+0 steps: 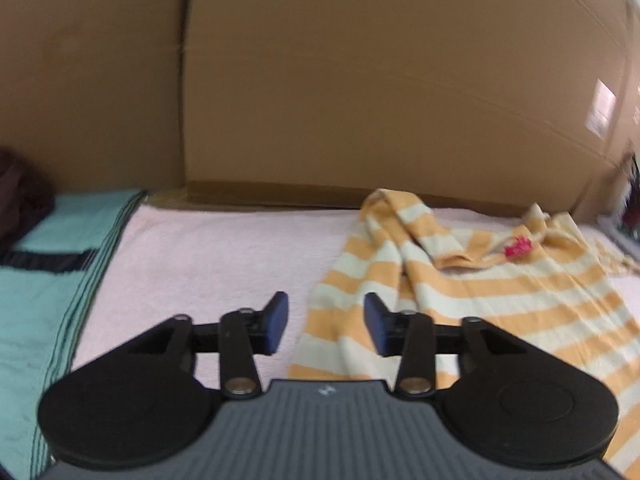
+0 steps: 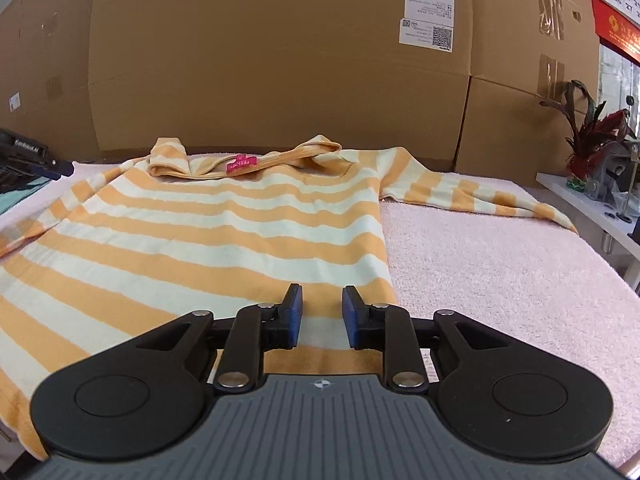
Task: Fold clothes
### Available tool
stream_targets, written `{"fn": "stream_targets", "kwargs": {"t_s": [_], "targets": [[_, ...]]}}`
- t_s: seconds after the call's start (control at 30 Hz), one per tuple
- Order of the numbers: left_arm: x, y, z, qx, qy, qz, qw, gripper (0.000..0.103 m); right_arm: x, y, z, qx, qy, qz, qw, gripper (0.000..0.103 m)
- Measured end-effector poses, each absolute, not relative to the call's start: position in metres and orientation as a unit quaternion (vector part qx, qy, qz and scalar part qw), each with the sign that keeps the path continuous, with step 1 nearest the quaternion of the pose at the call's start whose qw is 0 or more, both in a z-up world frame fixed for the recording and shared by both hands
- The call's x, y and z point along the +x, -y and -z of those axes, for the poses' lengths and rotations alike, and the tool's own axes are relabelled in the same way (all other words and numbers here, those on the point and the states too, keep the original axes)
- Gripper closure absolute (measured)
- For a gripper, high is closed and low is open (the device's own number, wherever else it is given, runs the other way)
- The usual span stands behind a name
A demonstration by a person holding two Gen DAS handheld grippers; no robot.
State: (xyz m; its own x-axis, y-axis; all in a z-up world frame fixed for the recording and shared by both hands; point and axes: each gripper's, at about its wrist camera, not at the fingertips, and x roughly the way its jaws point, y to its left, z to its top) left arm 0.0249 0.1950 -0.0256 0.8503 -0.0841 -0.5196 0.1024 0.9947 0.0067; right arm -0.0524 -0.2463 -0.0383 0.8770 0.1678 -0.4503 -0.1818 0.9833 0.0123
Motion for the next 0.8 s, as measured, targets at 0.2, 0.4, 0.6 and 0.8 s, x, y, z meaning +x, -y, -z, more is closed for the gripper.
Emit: {"fn": "stream_targets", "kwargs": {"t_s": [0.2, 0.4, 0.6, 0.8], "targets": [[0.054, -0.181, 0.051, 0.025, -0.318, 0.035, 0.947, 0.086, -0.049, 0.247, 0.038, -0.01, -0.232, -0.095, 0.968, 0.079], [0.056, -0.181, 0.041, 0.02, -0.305, 0.029, 0.952, 0.103, -0.052, 0.246, 0.043, -0.004, -0.219, -0.09, 0.972, 0.078], [0.087, -0.217, 0.005, 0.054, -0.281, -0.061, 0.956, 0.103, -0.051, 0.249, 0.042, 0.006, -0.219, -0.094, 0.971, 0.078], [0.125, -0.252, 0.005, 0.072, -0.301, -0.123, 0.943, 0.099, -0.05, 0.249, 0.043, 0.008, -0.218, -0.093, 0.971, 0.077]]}}
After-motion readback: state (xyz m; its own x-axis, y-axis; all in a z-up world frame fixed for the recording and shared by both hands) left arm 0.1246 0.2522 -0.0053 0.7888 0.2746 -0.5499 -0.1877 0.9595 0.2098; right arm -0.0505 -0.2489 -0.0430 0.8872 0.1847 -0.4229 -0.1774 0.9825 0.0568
